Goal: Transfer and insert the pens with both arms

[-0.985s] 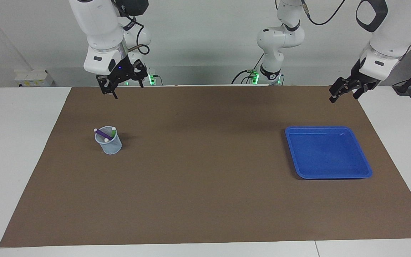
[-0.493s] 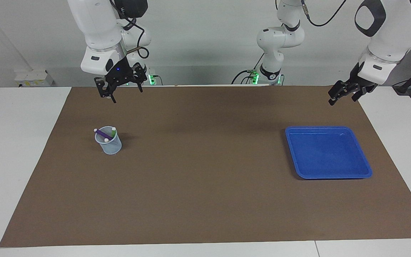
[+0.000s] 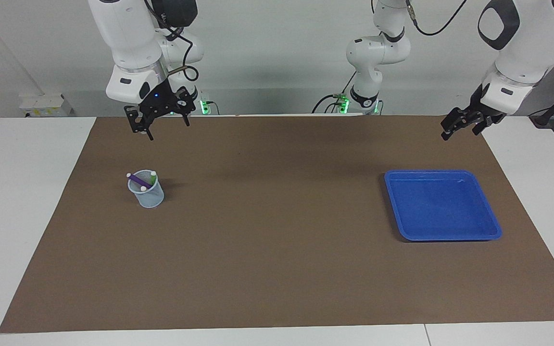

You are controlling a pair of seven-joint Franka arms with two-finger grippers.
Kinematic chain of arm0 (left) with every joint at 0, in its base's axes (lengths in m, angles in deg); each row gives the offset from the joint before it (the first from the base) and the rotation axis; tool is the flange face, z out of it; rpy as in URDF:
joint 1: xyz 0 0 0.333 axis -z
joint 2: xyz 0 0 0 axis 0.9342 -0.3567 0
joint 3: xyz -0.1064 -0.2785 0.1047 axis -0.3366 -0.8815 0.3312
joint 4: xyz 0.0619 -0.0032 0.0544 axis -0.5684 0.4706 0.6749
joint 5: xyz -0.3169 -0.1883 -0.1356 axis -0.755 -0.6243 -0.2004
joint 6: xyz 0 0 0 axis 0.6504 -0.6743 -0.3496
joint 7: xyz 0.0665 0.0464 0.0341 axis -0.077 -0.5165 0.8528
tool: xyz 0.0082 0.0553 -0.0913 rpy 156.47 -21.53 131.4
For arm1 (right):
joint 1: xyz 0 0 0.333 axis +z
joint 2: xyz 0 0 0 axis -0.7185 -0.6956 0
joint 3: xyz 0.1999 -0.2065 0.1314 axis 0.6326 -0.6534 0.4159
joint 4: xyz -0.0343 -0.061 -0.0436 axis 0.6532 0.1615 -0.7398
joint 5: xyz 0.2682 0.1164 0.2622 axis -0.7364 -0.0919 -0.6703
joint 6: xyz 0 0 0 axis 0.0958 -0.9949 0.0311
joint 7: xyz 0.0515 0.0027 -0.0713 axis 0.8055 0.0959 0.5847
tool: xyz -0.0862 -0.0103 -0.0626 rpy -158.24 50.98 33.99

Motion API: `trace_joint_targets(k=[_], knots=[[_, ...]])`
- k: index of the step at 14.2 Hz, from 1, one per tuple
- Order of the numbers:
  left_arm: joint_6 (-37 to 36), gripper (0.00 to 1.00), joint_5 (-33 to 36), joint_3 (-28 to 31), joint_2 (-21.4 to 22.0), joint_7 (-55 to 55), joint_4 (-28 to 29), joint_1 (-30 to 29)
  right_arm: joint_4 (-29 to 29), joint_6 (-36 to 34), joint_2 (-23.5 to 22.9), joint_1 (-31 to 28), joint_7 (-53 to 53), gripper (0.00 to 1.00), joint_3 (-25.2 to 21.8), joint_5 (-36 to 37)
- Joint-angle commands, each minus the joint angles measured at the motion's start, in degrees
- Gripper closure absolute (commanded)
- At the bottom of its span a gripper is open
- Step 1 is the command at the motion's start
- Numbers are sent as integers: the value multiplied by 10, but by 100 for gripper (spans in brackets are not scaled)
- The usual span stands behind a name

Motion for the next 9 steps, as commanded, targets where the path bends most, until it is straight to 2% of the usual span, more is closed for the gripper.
trace_joint_targets(k=[1, 5, 9], knots=[[-5, 0, 9, -4, 12, -8, 12, -3, 7, 0, 5, -12, -7, 0, 10, 8], [-1, 0, 9, -8, 13, -8, 12, -3, 7, -1, 5, -21, -7, 0, 16, 8], [0, 0, 9, -8, 11, -7, 12, -2, 7, -1, 5, -47, -7, 0, 45, 8]])
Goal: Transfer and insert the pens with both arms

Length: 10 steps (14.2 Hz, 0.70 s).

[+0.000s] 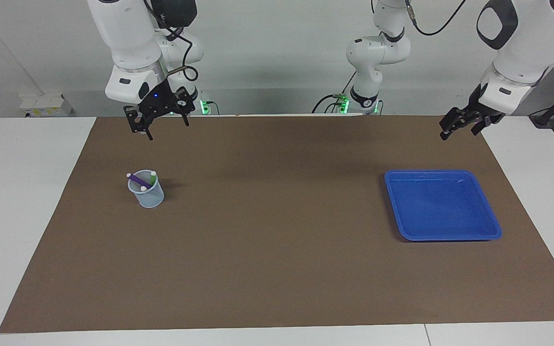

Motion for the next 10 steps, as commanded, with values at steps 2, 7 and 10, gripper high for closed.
trace_joint_targets(k=[2, 7, 10], knots=[[0, 0, 9, -1, 8, -6, 9, 1, 7, -1, 7, -25, -7, 0, 26, 7], [0, 0, 9, 3, 2, -5, 11, 2, 3, 0, 4, -24, -40, 0, 26, 0], [0, 0, 9, 4, -2, -5, 12, 3, -8, -15, 2, -24, -78, 0, 26, 3]])
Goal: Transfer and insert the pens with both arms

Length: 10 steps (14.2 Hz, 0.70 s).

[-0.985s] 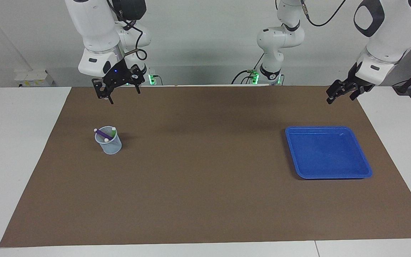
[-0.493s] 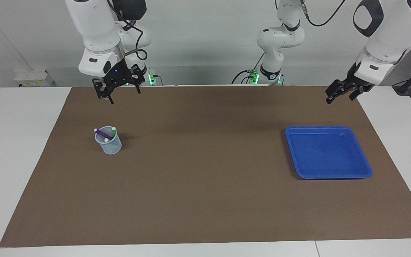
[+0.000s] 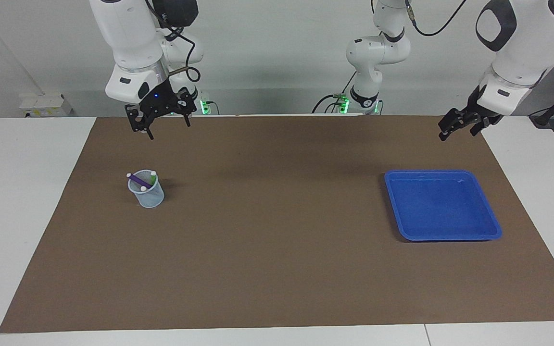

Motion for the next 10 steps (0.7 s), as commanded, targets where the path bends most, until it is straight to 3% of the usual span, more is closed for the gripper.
trace_joint_targets(k=[1, 7, 10], knots=[[-1, 0, 9, 2, 1, -5, 6, 3, -25, -32, -8, -9, -43, 0, 9, 1], [0, 0, 9, -1, 1, -5, 5, 2, -37, -43, -13, -15, -50, 0, -68, 0], [0, 0, 9, -1, 2, -5, 5, 2, -41, -41, -13, -15, -50, 0, -80, 2]])
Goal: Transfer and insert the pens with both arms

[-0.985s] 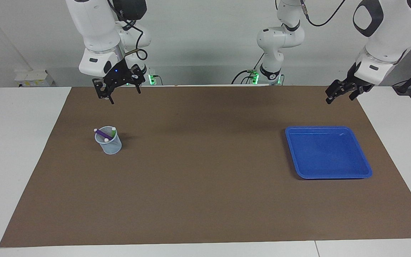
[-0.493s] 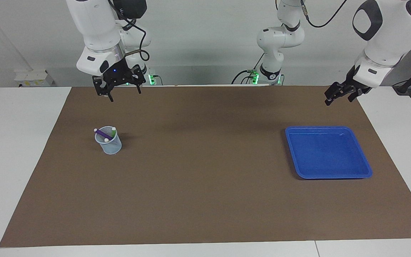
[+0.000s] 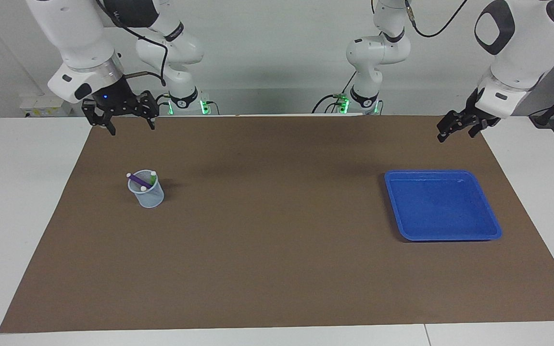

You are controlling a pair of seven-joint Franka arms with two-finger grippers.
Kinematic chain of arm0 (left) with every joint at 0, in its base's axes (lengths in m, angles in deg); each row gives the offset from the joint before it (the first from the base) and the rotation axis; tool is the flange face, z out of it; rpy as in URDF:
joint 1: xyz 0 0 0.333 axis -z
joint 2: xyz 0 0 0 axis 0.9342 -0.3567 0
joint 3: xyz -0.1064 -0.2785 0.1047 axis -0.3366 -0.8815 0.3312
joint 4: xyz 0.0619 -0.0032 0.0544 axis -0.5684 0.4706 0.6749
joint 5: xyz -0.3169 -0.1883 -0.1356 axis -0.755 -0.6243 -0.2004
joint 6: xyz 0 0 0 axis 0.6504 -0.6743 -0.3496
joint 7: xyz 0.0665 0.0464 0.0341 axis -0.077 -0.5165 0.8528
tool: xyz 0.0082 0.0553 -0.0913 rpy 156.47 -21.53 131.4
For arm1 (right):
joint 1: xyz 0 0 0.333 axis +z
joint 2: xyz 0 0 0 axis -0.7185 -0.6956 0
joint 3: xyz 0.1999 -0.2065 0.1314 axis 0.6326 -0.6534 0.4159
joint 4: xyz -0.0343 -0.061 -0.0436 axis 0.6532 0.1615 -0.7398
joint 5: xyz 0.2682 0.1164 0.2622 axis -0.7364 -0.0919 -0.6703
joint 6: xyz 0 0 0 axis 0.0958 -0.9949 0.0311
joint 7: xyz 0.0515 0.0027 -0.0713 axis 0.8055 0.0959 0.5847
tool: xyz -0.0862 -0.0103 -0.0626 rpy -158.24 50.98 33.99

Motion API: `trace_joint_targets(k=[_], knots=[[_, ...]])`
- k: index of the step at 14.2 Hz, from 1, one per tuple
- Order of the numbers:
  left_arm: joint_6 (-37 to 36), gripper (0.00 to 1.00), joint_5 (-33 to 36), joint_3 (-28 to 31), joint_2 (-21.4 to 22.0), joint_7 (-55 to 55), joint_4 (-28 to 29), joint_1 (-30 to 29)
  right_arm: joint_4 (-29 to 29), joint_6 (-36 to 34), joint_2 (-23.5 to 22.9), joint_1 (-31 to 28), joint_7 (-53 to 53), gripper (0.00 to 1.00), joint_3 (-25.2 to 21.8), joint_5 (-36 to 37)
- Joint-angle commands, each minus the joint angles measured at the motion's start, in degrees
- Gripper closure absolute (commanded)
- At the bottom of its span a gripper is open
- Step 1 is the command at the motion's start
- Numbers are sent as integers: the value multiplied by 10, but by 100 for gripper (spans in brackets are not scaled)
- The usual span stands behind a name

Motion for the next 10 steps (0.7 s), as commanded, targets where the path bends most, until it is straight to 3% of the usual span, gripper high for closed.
trace_joint_targets(k=[1, 10], knots=[[0, 0, 9, -1, 4, -5, 4, 0, -18, -8, -11, 0, -4, 0, 2, 3], [6, 0, 9, -1, 7, -5, 5, -1, -18, -12, -12, 0, -4, 0, 1, -1]])
